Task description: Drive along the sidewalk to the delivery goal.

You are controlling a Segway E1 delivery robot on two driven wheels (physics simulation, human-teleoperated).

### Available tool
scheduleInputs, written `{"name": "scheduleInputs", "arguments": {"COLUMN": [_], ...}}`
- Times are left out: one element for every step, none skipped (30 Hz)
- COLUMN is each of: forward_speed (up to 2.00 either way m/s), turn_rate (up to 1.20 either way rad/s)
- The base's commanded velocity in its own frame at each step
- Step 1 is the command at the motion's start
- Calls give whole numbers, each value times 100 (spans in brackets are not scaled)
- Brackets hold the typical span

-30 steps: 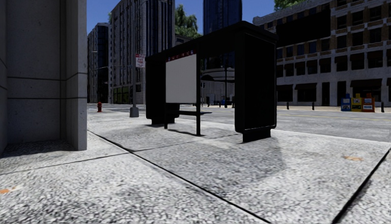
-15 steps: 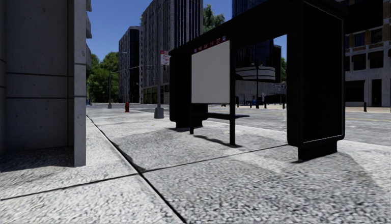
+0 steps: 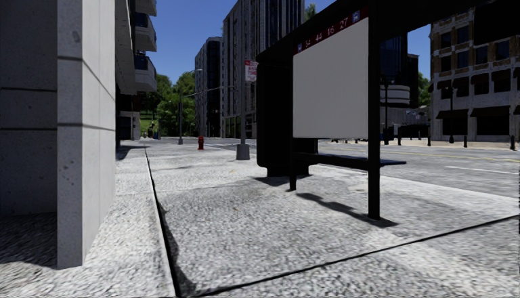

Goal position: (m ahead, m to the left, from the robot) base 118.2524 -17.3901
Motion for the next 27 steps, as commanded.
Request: {"name": "scheduleInputs", "arguments": {"forward_speed": [200,200,200,200,200,200,200,200,200,200,200,200,200,200,200,200,200,200,200,200,200,200,200,200,200,200,200], "turn_rate": [39,39,39,39,39,39,39,39,39,39,39,39,39,39,39,39,39,39,39,39,39,39,39,39,39,39,39]}}
